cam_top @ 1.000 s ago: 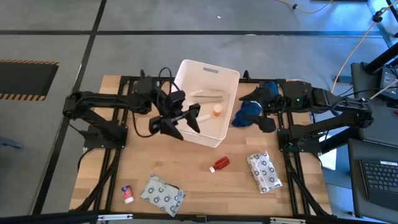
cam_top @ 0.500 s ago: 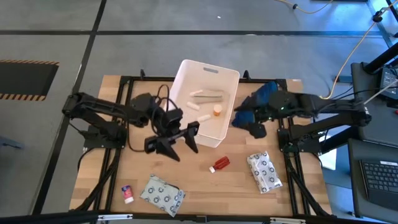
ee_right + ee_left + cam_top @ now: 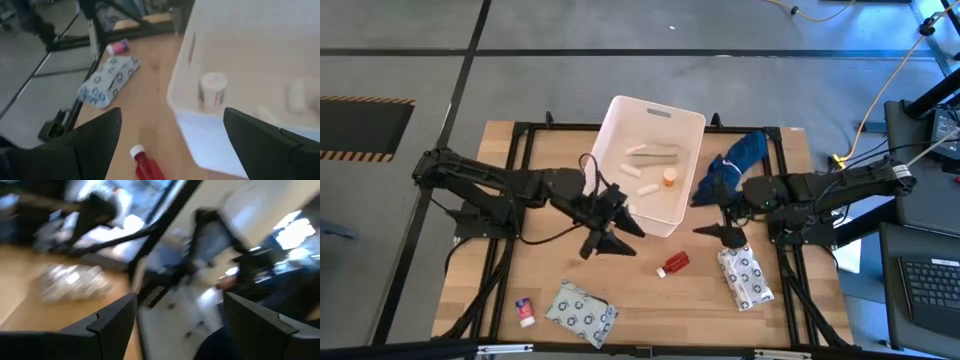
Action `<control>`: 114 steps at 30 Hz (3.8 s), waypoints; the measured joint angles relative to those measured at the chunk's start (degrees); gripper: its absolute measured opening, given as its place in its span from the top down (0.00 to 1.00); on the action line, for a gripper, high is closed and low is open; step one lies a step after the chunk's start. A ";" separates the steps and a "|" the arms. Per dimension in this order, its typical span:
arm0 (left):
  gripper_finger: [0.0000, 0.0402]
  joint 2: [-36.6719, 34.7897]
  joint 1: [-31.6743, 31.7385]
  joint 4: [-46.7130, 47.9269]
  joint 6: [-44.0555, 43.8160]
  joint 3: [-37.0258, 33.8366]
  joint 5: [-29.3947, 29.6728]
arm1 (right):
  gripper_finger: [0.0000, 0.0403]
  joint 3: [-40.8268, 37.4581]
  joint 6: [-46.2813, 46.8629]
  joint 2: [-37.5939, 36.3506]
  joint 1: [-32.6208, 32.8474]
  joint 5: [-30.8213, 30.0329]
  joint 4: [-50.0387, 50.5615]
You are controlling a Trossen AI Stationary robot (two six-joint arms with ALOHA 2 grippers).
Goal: Pick & place medical supplies in basket/bin
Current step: Put the red pill bottle into the white basket
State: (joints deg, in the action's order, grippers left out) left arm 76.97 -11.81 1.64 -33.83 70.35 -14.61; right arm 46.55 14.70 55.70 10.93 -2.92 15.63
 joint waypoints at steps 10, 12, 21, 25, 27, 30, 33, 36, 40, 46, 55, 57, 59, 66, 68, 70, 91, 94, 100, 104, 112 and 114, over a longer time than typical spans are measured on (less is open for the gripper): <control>0.28 -3.00 -5.04 33.08 -5.23 0.00 18.04 | 0.13 -0.64 0.48 0.00 6.01 0.23 0.94; 0.28 -3.00 -6.33 36.61 -9.71 0.00 16.39 | 0.13 -0.64 3.56 0.02 6.23 0.16 0.92; 0.28 -1.55 -11.63 48.00 -21.67 0.07 13.64 | 0.13 -0.64 6.23 0.60 6.26 0.02 0.81; 0.28 1.22 -12.19 64.73 -29.01 0.00 14.36 | 0.13 -0.64 5.27 4.25 7.09 -0.06 0.88; 0.28 2.80 -12.25 71.70 -32.38 0.00 14.21 | 0.14 -0.64 2.80 7.02 8.01 -0.02 0.80; 0.28 5.05 -12.18 80.77 -36.51 0.00 15.67 | 0.16 -0.64 1.51 11.60 9.50 0.00 0.41; 0.28 7.58 -11.82 86.21 -41.02 -0.10 20.87 | 0.18 -0.64 1.58 16.18 10.94 -0.92 0.39; 0.28 9.64 -10.99 85.39 -41.46 -1.44 24.99 | 0.21 -0.64 2.21 20.21 11.70 -1.51 -0.62; 0.28 13.27 -9.76 81.62 -37.99 -2.90 29.18 | 0.23 -0.64 0.57 24.30 12.58 -1.51 -5.10; 0.28 19.09 -7.36 75.74 -30.98 -3.17 29.71 | 0.24 -0.62 -11.08 29.56 14.46 -1.48 -9.30; 0.28 23.57 -5.93 57.55 -25.87 -3.10 26.93 | 0.24 -0.62 -13.01 37.91 13.86 -2.60 -9.05; 0.28 23.59 -5.95 55.07 -25.91 -3.13 26.93 | 0.24 -0.62 -13.29 39.23 13.75 -3.78 -9.02; 0.28 23.55 -5.97 52.06 -25.94 -3.13 26.93 | 0.24 -0.62 -13.29 40.35 13.69 -5.50 -9.05; 0.28 23.21 -5.95 49.15 -26.14 -3.13 26.61 | 0.25 -0.62 -13.25 42.67 12.67 -8.02 -8.88; 0.28 23.21 -5.97 49.12 -26.75 -3.13 26.50 | 0.27 -0.58 -13.29 42.90 12.53 -8.15 -8.86; 0.28 23.21 -5.97 49.10 -26.88 -3.13 26.50 | 0.32 -0.51 -13.37 43.01 12.53 -8.04 -8.57; 0.28 23.21 -6.10 49.69 -22.00 -3.13 11.22 | 0.62 4.09 -10.71 31.62 12.53 7.56 10.97; 0.28 23.21 -6.10 49.67 -21.63 -3.13 9.70 | 0.61 8.80 -10.67 27.32 12.53 8.60 17.80; 0.28 23.21 -6.10 49.65 -21.50 -3.13 8.78 | 0.61 21.03 -10.90 21.67 11.99 5.60 24.89; 0.28 23.11 -6.10 49.76 -21.53 -3.12 6.17 | 0.61 29.63 -12.95 20.59 9.90 -1.02 25.91; 0.28 16.50 -7.77 52.02 -21.02 2.89 10.19 | 0.61 41.30 -19.93 21.20 -1.17 -10.16 21.09; 0.28 13.69 -8.26 52.33 -21.26 4.62 12.53 | 0.61 41.54 -19.81 21.37 -4.89 -10.14 15.52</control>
State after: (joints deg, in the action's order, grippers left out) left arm 90.67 -20.06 53.97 -55.09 74.96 -2.08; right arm 88.09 -5.11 77.07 6.05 -13.06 31.15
